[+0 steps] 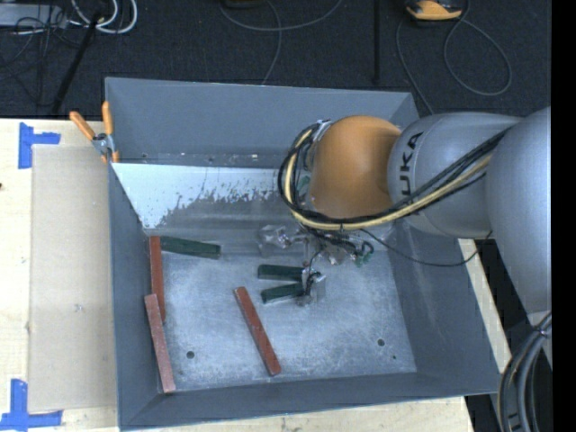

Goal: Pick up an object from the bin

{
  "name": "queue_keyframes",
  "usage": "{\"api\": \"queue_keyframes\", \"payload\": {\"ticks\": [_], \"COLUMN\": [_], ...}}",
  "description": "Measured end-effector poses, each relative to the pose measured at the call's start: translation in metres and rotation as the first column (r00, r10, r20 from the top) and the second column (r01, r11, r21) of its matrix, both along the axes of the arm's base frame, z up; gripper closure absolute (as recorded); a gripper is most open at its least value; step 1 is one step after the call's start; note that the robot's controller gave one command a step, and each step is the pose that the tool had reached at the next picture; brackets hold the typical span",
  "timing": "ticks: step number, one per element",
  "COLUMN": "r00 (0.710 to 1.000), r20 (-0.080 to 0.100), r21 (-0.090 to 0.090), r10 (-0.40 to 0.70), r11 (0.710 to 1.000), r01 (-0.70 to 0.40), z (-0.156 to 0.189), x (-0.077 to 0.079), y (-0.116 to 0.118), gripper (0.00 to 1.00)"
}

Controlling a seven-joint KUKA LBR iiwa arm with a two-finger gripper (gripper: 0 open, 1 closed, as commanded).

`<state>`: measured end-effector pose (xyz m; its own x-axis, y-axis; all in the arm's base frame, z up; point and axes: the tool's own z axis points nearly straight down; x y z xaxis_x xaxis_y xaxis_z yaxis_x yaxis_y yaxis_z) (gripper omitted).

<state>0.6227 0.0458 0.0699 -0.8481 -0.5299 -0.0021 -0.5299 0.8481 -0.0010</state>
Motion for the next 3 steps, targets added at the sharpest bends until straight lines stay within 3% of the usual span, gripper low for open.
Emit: {"api": "queue_keyframes", "payload": {"ticks": [1, 2, 3], "r00": [1.000, 1.000, 1.000], "r20": [-0.001, 0.006, 0.002], "r21": [0.001, 0.001, 0.001], "r10": [-0.002, -0.005, -0.011], "r11": [1.000, 1.000, 1.000], "r01": [0.002, 0.005, 0.011], "z": [0.000, 0.086, 0.109], "x": [0.000, 0.002, 0.003], "y": [0.001, 0.002, 0.003], "gripper": [1.00, 1.00, 1.00]}}
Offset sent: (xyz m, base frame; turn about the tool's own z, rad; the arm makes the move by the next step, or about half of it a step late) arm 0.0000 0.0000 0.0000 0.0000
